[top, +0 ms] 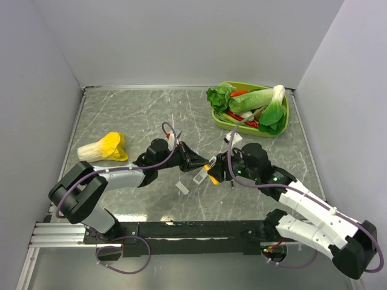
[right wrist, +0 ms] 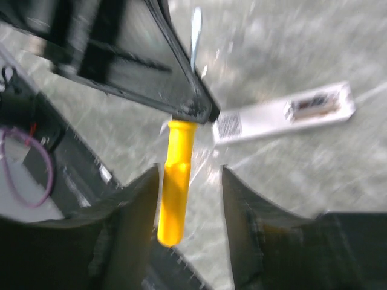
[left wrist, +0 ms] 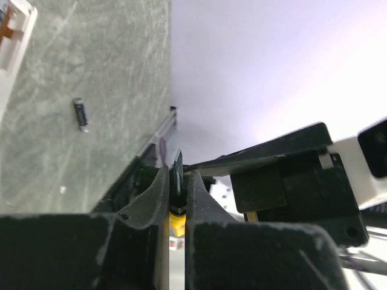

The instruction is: Unload the batteries from the remote control

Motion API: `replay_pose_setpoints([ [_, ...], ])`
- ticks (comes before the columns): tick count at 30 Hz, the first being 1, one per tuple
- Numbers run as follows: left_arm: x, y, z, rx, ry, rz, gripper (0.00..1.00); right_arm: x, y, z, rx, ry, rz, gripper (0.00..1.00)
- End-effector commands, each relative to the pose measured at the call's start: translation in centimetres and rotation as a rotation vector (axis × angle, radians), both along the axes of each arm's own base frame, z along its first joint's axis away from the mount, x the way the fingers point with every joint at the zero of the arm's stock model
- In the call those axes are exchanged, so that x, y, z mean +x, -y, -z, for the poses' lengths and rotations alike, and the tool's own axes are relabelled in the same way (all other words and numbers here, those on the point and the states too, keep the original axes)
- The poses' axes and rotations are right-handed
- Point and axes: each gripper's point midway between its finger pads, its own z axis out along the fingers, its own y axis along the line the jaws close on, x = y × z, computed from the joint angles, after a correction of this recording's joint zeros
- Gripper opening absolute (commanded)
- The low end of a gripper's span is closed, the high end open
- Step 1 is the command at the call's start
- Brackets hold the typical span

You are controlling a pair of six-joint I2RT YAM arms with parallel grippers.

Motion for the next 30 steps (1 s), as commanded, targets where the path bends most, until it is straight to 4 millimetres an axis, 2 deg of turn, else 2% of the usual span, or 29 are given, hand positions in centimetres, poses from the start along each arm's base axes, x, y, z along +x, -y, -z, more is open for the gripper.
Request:
replay_pose_setpoints([
  [1,0.5,0.2,-3.5,-0.170,-0.080,-0.046,0.01,1.9,-0.9,-4.3,0.075,0.263,0.013,0.60],
  [8,1.7,-0.5,-5.0,-0.250,-0.130,-0.140,0.01,1.9,-0.9,-3.9,0.046,0.293,0.011,0.60],
  [13,2.0,-0.7,-5.6,-0.263,-0.130,-0.164,0.01,1.9,-0.8,-3.9,0.050,0.307,0.026,0.50],
  [16,2.1,-0.9,-5.7,-0.267,-0.136,-0.176,0.01,1.7,-0.8,-4.2,0.074,0.321,0.027,0.35],
  [19,1.7,-0.6,-5.7,-0.272,-0.135,-0.147,0.01,1.7,-0.5,-4.1,0.083,0.327,0.043,0.07],
  [20,1.7,-0.4,-5.7,-0.268,-0.129,-0.136,0.04,1.9,-0.3,-4.2,0.085,0.329,0.060,0.00],
  [21,1.4,-0.3,-5.6,-0.252,-0.126,-0.112,0.30,1.8,-0.1,-4.5,0.092,0.337,0.071,0.00],
  [22,1.2,-0.2,-3.6,-0.167,-0.133,-0.109,0.43,1.9,0.3,-4.6,0.085,0.342,0.084,0.00],
  [23,1.5,0.0,-3.9,-0.132,-0.105,-0.105,0.52,1.7,0.6,-4.7,0.063,0.328,0.086,0.00],
  [24,1.7,-0.1,-3.1,-0.057,-0.037,-0.103,0.61,2.0,1.3,-4.3,0.016,0.311,0.108,0.00],
  [25,1.9,-0.3,-2.2,0.010,-0.028,-0.110,0.64,2.6,2.6,-3.9,-0.045,0.296,0.165,0.00],
  [26,2.1,-0.8,-1.4,0.089,-0.037,-0.123,0.65,2.4,3.5,-3.1,-0.132,0.230,0.167,0.00],
  [27,2.4,-1.3,-0.8,0.144,0.016,-0.129,0.67,2.9,4.5,-2.9,-0.171,0.208,0.188,0.00],
  [30,4.4,-4.3,-0.2,0.212,0.049,-0.155,0.65,2.4,5.8,-2.5,-0.249,0.122,0.194,0.00],
])
